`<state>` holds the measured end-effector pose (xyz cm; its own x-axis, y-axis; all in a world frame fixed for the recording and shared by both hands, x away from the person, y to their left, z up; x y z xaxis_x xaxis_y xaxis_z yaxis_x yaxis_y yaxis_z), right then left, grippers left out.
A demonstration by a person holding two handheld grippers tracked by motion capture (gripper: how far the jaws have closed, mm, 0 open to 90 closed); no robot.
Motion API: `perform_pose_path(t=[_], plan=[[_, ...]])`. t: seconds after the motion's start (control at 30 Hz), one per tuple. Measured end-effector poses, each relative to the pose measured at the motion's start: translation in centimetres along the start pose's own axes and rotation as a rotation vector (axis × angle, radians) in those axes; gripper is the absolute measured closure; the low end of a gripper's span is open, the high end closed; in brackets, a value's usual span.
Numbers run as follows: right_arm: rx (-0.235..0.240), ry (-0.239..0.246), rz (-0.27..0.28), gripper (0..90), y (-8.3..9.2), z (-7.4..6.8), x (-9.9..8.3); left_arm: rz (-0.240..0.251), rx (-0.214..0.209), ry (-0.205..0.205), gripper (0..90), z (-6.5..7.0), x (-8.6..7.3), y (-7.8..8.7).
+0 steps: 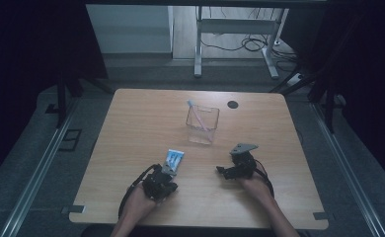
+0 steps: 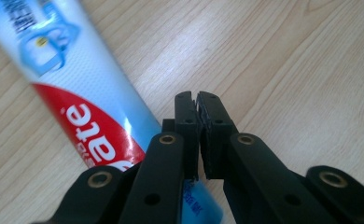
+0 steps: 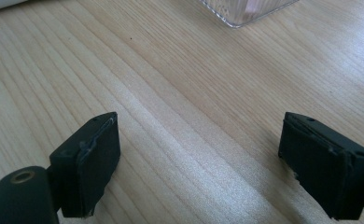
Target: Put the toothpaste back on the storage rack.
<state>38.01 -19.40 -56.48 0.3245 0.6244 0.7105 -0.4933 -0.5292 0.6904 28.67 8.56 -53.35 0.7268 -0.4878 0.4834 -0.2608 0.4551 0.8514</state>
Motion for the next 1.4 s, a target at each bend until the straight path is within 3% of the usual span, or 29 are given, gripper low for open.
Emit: perform_pose_path(t=[0.53,0.77,0.97,1.1,1.27,1.4], plan=[[0.0,0.0,0.0,12.3,0.0,0.0,0.0,-0.005,0.054,0.009,87.3,-2.1,-0.7,0.9],[0.0,0.0,0.0,12.3,0.0,0.0,0.0,0.013,0.014,0.025,86.3,-2.4,-0.5,1.2],[0.0,0.0,0.0,12.3,0.0,0.0,0.0,0.053,0.023,0.035,74.3,-2.4,0.6,2.5],[0.0,0.0,0.0,12.3,0.0,0.0,0.0,0.057,0.062,0.033,65.7,-2.8,1.3,3.0],[0.0,0.0,0.0,12.3,0.0,0.0,0.0,0.03,0.078,0.053,52.9,-3.7,1.7,3.0],[0.0,0.0,0.0,12.3,0.0,0.0,0.0,0.013,0.077,0.068,48.9,-4.1,2.0,2.6]])
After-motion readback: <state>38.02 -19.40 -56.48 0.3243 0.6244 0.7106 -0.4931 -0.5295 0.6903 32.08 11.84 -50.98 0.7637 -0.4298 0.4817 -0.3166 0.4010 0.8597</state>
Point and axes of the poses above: each handheld gripper's, and its own axes: y roughly backward along the jaws, x roughly out of its top, z roughly to its right, the point moved 3 cm from there along -y, roughly forward along the jaws, and after that the axes turned 11 degrees about y, right-handed, at the moved point
